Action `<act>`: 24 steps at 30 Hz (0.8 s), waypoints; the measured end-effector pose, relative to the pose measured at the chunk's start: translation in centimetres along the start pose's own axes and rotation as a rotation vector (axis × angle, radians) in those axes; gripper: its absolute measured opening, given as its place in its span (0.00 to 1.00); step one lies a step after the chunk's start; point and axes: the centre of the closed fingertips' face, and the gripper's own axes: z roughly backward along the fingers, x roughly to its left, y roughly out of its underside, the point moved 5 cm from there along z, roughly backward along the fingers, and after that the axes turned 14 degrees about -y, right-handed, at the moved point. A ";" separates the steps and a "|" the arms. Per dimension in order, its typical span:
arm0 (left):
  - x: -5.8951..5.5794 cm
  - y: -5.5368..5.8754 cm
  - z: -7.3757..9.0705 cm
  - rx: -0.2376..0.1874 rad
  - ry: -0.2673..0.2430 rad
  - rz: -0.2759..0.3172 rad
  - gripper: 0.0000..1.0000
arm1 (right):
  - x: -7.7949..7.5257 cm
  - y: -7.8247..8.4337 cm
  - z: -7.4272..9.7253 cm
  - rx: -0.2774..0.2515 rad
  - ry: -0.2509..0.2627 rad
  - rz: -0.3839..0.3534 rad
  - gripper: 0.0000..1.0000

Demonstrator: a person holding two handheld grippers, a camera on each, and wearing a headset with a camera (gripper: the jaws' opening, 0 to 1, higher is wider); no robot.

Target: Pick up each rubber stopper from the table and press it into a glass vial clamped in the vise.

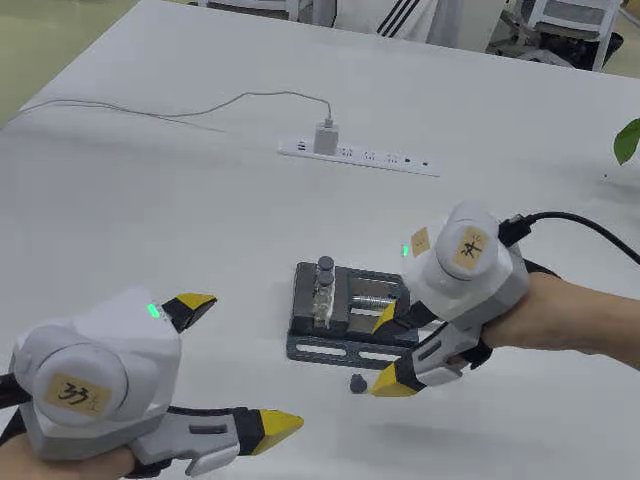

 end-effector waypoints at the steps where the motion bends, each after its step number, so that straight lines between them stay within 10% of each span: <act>1: 0.0 0.0 0.0 -0.001 -0.003 0.001 0.86 | 0.0 0.1 -0.2 0.005 -0.016 -0.002 0.30; 24: 0.0 0.8 0.3 -0.005 -0.020 0.040 0.92 | -1.0 0.4 -2.5 0.091 -0.080 0.074 0.04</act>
